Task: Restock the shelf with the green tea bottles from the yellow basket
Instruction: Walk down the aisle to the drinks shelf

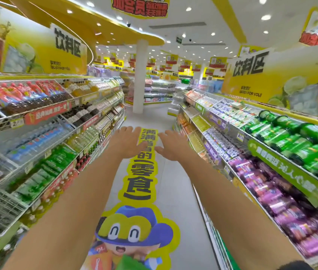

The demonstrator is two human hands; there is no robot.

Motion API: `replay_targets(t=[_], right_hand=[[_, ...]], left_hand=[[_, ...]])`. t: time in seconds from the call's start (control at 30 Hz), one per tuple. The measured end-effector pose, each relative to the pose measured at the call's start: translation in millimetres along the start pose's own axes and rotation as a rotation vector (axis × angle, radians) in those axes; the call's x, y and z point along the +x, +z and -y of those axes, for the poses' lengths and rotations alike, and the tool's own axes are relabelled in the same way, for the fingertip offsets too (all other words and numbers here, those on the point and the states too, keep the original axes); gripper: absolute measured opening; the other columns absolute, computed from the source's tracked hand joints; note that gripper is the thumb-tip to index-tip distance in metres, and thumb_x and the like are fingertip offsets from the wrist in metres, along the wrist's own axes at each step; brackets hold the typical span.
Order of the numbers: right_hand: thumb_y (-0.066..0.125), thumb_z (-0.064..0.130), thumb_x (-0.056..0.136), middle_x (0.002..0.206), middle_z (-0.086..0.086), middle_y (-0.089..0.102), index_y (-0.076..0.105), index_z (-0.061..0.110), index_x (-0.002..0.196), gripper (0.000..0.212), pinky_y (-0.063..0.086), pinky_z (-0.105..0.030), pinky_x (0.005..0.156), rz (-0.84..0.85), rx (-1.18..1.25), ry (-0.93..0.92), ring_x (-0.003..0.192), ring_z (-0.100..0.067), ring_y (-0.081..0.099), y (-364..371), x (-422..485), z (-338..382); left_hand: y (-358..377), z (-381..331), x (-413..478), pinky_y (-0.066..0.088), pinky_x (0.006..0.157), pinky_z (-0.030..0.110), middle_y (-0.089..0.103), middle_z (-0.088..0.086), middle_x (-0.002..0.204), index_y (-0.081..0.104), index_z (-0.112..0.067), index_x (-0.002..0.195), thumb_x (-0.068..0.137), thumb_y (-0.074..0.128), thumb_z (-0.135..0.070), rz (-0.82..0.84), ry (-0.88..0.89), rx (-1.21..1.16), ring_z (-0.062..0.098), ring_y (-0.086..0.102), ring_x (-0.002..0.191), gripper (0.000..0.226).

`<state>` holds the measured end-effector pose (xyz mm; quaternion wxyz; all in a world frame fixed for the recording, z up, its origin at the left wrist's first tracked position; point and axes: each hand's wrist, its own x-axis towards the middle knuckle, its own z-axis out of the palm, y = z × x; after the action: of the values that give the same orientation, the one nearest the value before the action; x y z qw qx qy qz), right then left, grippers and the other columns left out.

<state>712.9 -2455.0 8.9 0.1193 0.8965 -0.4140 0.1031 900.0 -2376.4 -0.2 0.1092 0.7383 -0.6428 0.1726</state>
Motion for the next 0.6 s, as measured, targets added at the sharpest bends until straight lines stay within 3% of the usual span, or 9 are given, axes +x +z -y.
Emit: replay_targets(t=[0.3,0.53,0.6], right_hand=[[0.053,0.055,0.097,0.143,-0.012,0.047,0.047,0.018,0.144,0.06,0.044,-0.05,0.101,0.014,0.003,-0.068,0.135,-0.036,0.043,59,183,6],[0.053,0.058,0.096,0.143,-0.012,0.048,0.046,0.019,0.144,0.062,0.045,-0.053,0.098,0.021,0.075,-0.32,0.132,-0.038,0.044,126,348,87],[0.052,0.056,0.097,0.146,-0.014,0.047,0.043,0.017,0.147,0.064,0.043,-0.056,0.104,0.025,0.089,-0.426,0.135,-0.039,0.041,138,392,116]], left_hand=[[79,99,110,0.043,0.102,0.047,0.053,0.016,0.137,0.035,-0.016,0.148,0.097,0.036,-0.064,0.065,-0.054,0.096,0.036,0.05,0.126,0.07],[132,225,166,0.048,0.099,0.05,0.058,0.009,0.138,0.044,-0.022,0.142,0.091,0.038,-0.069,0.114,-0.3,0.152,0.033,0.055,0.125,0.069],[145,258,175,0.051,0.096,0.051,0.059,0.008,0.136,0.04,-0.023,0.145,0.09,0.032,-0.072,0.146,-0.371,0.16,0.032,0.058,0.121,0.074]])
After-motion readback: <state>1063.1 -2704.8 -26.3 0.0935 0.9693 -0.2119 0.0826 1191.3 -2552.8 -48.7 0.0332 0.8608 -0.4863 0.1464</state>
